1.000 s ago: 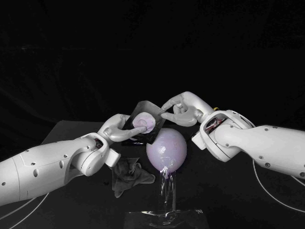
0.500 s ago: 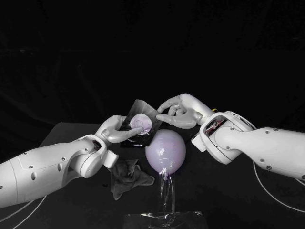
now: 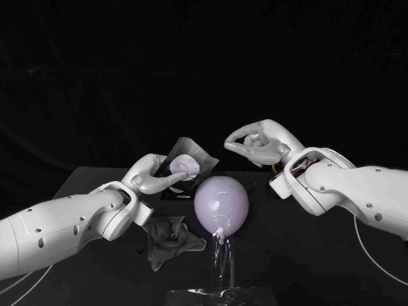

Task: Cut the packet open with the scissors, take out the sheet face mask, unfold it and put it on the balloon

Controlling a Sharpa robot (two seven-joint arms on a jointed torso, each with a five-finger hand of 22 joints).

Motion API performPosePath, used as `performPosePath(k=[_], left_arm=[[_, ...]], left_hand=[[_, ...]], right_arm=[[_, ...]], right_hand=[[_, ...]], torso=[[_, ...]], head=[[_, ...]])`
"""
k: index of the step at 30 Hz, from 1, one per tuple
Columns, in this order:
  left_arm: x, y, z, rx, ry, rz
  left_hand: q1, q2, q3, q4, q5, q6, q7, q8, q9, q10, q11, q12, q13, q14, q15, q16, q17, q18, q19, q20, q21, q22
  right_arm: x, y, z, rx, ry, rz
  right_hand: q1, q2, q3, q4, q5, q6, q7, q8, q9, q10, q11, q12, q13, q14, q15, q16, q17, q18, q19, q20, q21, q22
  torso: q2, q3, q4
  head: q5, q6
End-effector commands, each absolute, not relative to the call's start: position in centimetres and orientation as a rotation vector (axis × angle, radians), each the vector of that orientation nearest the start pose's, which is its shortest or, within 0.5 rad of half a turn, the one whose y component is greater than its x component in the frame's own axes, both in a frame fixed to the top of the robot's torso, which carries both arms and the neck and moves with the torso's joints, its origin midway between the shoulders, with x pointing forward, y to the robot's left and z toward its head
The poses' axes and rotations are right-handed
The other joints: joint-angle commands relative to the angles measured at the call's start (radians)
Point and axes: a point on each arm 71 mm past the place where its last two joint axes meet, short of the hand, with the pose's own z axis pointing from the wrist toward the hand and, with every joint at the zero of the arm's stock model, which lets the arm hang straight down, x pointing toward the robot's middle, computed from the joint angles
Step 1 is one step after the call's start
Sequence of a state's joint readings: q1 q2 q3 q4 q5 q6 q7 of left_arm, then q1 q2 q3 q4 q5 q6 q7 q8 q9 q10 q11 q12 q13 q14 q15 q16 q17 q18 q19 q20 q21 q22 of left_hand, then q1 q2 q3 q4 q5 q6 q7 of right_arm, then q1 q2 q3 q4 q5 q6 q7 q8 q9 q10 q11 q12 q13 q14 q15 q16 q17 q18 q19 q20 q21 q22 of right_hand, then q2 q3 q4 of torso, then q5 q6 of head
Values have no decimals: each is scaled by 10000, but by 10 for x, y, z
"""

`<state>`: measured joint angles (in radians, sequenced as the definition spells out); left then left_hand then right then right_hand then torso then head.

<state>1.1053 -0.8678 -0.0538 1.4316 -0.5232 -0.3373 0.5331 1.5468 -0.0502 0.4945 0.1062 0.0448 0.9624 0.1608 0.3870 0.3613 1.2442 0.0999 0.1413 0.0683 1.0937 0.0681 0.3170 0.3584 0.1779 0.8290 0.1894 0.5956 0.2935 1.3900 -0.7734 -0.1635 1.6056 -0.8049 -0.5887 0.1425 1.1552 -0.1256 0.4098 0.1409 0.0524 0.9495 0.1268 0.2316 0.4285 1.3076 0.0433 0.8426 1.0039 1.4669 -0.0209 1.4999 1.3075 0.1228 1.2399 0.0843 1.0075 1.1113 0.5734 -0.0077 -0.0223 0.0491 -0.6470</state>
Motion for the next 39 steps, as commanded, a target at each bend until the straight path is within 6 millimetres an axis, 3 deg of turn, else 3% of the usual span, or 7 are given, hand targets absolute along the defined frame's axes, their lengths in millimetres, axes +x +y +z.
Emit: performPosePath(k=[1,2,5,10,18,31,39], left_arm=[[475,235,-209,-3972,13851,-13757],[474,235,-208,-3845,13812,-13751],[473,235,-207,-3589,13741,-13741],[473,235,-207,-3427,13669,-13696],[473,236,-207,-3460,13664,-13663],[475,239,-208,-3537,13716,-13513],[475,238,-208,-3537,13738,-13512]], left_hand=[[18,113,65,-12,26,-8,-41,34,208,14,4,-44,-15,-24,4,-46,-11,-107,-86,22,44,19],[18,113,65,-12,26,-8,-41,34,208,14,4,-44,-15,-24,4,-46,-11,-107,-86,22,44,19],[15,111,63,-14,26,-2,-45,38,210,18,2,-46,-14,-22,3,-47,-10,-108,-95,22,54,27],[11,109,59,-15,25,1,-47,42,212,23,0,-47,-14,-18,2,-48,-8,-109,-102,23,63,33],[4,119,59,-14,27,10,-52,49,216,37,-5,-49,-12,-6,0,-49,-4,-109,-117,24,87,50],[2,127,62,-17,27,15,-55,55,219,51,-9,-51,-10,6,-5,-49,0,-106,-127,23,112,67],[2,129,63,-19,27,17,-56,57,220,57,-11,-52,-9,11,-7,-49,2,-104,-130,21,125,75]], right_arm=[[484,-154,-116,2799,14464,11687],[484,-155,-115,2714,14489,11601],[484,-153,-114,2332,14578,11341],[480,-146,-113,1592,14780,10963],[475,-134,-112,892,14881,10673],[466,-127,-110,822,14769,10890],[467,-124,-111,866,14853,10897]], right_hand=[[304,299,132,-51,26,197,-58,42,-9,696,-71,1696,1314,737,-89,230,1127,-26,306,-40,438,359],[747,411,343,-324,305,414,-134,82,-13,1417,-133,3724,2894,884,-159,462,1803,-153,719,-103,1090,890],[1079,285,505,-654,930,660,-219,127,-15,1813,-199,5055,3960,966,-210,599,2239,-289,1077,-148,1691,1392],[1006,46,513,-841,926,884,-275,130,-47,2161,-240,6132,4818,994,-231,647,2399,-369,1282,-184,2069,1735],[853,-148,445,-851,1019,1005,-300,126,-74,2272,-257,6446,5066,1009,-242,669,2479,-390,1334,-196,2179,1853],[145,-664,378,-536,3200,1101,-297,52,-160,2279,-253,6507,5147,1020,-236,685,2537,-401,1345,-193,2231,1983],[84,-677,381,-503,3276,1110,-296,53,-162,2281,-251,6511,5152,1021,-237,686,2541,-403,1351,-194,2240,1997]], torso=[[0,5,-3],[2,4,0],[6,1,3],[9,-8,13],[3,-18,22],[-1,-2,1],[0,-4,6]], head=[[-41,42],[-51,43],[-95,38],[-139,5],[-168,-79],[-129,-136],[-135,-123]])
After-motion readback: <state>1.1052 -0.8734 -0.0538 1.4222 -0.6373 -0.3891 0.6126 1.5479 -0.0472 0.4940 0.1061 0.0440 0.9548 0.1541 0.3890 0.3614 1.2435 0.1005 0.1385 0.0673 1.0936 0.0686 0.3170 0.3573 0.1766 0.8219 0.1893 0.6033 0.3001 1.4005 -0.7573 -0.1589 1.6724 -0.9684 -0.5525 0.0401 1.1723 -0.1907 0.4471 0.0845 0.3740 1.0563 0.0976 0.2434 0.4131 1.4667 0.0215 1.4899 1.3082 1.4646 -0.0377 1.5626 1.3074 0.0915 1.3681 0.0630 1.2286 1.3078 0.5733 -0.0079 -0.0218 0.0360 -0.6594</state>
